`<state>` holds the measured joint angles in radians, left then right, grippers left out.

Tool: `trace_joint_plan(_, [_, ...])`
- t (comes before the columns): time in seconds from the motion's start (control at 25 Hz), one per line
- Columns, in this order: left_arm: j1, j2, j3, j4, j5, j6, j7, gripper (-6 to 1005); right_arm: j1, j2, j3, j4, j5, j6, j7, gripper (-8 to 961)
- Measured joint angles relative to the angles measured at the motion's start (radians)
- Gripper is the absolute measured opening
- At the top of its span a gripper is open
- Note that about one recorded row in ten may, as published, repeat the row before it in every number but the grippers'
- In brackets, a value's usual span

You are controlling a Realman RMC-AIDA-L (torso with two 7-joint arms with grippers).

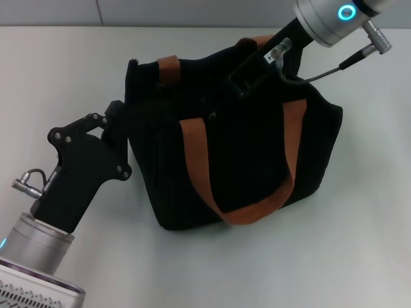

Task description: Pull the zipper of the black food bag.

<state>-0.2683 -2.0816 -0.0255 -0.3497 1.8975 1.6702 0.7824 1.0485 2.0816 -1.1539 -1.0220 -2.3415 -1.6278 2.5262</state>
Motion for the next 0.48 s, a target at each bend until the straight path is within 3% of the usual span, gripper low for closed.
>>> trace_joint_plan(0.08, [0.0, 0.0, -0.001, 0.0, 0.0, 0.001, 0.0, 8, -0.001, 0.0, -0.023, -0.002, 0.0, 0.011, -0.005, 270])
trace_joint_plan(0.28, [0.001, 0.0, -0.003, 0.0, 0.0, 0.003, 0.0, 8, -0.009, 0.0, -0.038, -0.009, -0.004, 0.027, -0.044, 49])
trace_joint_plan(0.48, [0.006, 0.0, -0.004, 0.002, 0.0, 0.015, 0.0, 9, -0.033, -0.001, -0.031, -0.037, -0.001, 0.03, -0.049, 26])
